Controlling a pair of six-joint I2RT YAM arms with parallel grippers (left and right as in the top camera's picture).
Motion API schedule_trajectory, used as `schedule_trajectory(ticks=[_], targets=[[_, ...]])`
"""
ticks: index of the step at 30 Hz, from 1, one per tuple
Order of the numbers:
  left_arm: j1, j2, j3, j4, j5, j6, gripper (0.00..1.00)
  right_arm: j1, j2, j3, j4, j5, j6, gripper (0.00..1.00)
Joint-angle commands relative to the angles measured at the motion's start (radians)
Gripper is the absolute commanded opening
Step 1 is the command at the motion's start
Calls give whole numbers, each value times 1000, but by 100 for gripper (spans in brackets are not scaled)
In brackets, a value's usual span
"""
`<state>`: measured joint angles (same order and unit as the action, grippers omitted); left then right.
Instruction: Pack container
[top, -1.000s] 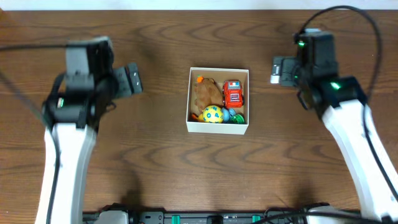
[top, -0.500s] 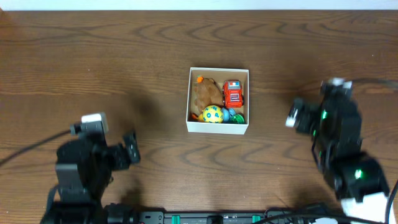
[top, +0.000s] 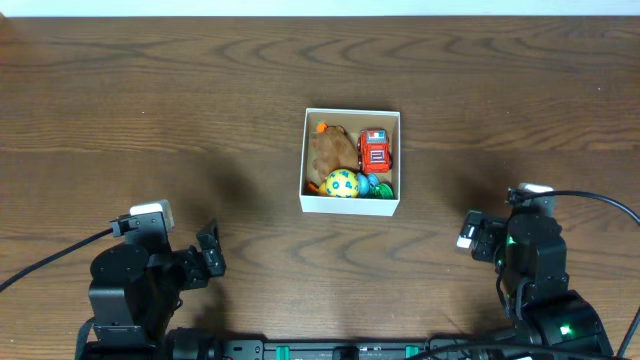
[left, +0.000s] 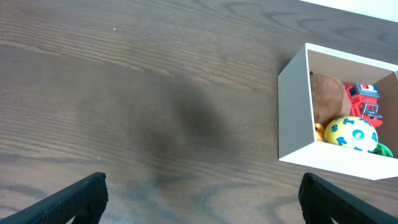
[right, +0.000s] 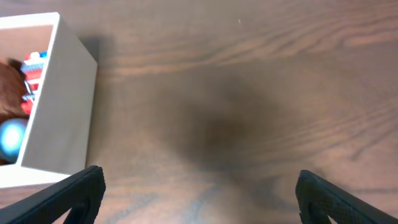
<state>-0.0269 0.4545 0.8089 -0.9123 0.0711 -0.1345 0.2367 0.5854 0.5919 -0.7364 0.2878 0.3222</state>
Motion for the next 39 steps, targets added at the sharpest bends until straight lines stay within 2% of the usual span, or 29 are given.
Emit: schedule_trajectory(ticks=[1,12,17,23,29,36,39], targets=[[3,3,-6,-10,-8,-12,98,11,2,-8,-23,7,14,99],[3,3,-6,-15,-8,-12,98,11,2,-8,-87,11,13,99],[3,3,-6,-15,-8,-12,98,-11,-45,-35,-56,-16,-16,99],[3,3,-6,-15,-8,-12,98,-54,-286,-220,123,-135,-142,99],[3,3,-6,-15,-8,-12,98,-81,-511,-421,335,-188,-182,99],[3,3,-6,-15,-8,-12,98,-93,-555,-590,713,-188,-216,99],[3,3,-6,-15,-8,-12,98,-93,-556,-587,701,-232,-320,99]])
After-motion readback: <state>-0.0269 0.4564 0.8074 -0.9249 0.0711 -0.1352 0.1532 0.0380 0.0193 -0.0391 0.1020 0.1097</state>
